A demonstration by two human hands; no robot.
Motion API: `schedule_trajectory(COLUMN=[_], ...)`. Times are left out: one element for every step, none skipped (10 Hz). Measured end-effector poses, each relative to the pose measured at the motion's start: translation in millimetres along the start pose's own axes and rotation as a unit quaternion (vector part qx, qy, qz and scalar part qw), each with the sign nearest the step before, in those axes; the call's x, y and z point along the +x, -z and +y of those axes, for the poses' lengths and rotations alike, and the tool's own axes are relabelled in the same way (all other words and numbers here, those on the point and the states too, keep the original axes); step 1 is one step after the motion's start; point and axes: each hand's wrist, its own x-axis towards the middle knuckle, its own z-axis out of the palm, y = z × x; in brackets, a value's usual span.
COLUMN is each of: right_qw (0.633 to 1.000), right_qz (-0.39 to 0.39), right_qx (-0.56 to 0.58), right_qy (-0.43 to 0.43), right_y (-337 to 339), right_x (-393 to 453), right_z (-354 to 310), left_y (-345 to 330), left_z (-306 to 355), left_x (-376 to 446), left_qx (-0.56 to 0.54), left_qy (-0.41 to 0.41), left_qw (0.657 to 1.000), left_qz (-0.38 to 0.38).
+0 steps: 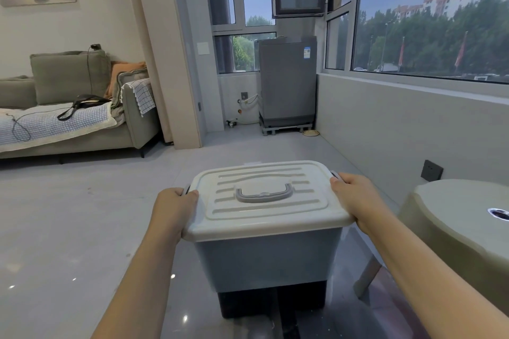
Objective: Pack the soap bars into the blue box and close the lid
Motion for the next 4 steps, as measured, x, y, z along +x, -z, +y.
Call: schedule_trajectory(right_qw=[1.000,1.000,0.996,0.997], right_qz=[0.007,-0.013,-0.047,0.049], right_qx=[-0.004,-0.025,-0.068,-0.015], right_qy=[-0.003,-0.013,-0.029,0.060], right_y=[-3,-1,-1,12], right_x=[2,-1,-9,-21], right_z=[-1,-5,-15,-37], left_y=[3,2,2,-1], left_z=[1,0,6,12], left_x=[1,1,-6,-12], left_qx=[0.013,0.036,0.089,0.164], left_qy=[-0.008,-0.020,-0.040,-0.085], left_qw=[1.000,0.999,0.995,0.982], left_qz=[0.000,0.001,-0.006,0.040])
